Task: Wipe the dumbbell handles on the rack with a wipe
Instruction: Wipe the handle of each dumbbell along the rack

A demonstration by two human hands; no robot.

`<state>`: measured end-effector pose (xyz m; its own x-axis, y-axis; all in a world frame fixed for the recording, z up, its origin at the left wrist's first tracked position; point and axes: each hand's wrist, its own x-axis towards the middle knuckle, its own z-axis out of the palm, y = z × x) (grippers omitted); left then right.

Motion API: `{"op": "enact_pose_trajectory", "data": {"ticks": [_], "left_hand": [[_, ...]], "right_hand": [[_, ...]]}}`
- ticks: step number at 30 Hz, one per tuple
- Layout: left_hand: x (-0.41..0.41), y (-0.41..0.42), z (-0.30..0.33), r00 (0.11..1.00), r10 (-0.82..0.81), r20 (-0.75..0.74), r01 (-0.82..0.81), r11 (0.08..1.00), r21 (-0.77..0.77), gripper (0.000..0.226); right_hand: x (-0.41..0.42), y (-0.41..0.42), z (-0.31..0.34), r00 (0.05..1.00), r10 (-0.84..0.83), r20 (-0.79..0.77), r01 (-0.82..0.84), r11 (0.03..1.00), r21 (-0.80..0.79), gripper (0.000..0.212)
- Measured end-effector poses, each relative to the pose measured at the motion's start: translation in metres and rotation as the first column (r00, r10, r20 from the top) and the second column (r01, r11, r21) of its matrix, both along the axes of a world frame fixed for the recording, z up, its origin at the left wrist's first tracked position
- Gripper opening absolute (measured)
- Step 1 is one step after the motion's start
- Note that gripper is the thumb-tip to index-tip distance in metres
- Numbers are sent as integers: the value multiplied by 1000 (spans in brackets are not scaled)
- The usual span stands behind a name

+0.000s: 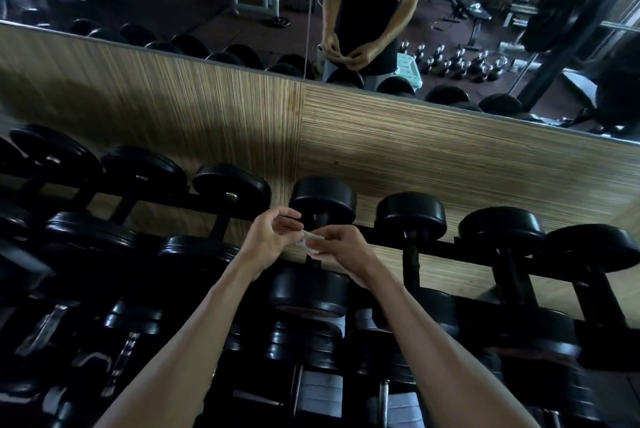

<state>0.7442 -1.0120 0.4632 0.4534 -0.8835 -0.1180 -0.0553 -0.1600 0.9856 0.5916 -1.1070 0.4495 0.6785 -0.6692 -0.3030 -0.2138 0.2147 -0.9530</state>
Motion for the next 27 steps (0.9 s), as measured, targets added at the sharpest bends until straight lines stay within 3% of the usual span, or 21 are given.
{"op": "enact_pose_trajectory", "data": {"ticks": [2, 5, 7, 9, 11, 17, 21, 27], "left_hand": [[9, 3, -5, 998, 31, 60, -30, 1000, -6, 27], [35, 14, -22, 953, 68, 294, -75, 997, 12, 18], [58, 28, -36, 856, 93, 509, -122, 992, 23, 16], [79, 43, -48, 692, 142, 708, -199, 980, -2, 14], [100, 55, -57, 571, 187, 799, -298, 955, -10, 13], [124, 57, -67, 594, 222, 773, -394, 918, 39, 27], [121, 53, -70, 599, 347, 722, -464, 885, -41, 29], [121, 52, -72, 580, 393, 714, -454, 883, -118, 29]], "right_hand": [[13, 0, 0, 999, -14, -38, 11, 998, -70, 9], [36, 5, -8, 993, -73, -92, 55, 981, -189, 8], [55, 9, -19, 988, -99, -119, 71, 973, -219, 9], [76, 14, -31, 982, -121, -147, 84, 969, -232, 13], [100, 17, -44, 973, -117, -201, 60, 961, -270, 13], [173, 16, -72, 931, -206, -302, 113, 948, -297, 15], [205, 4, -75, 914, -284, -290, 195, 934, -300, 25], [231, -8, -81, 901, -299, -313, 177, 914, -365, 28]]}}
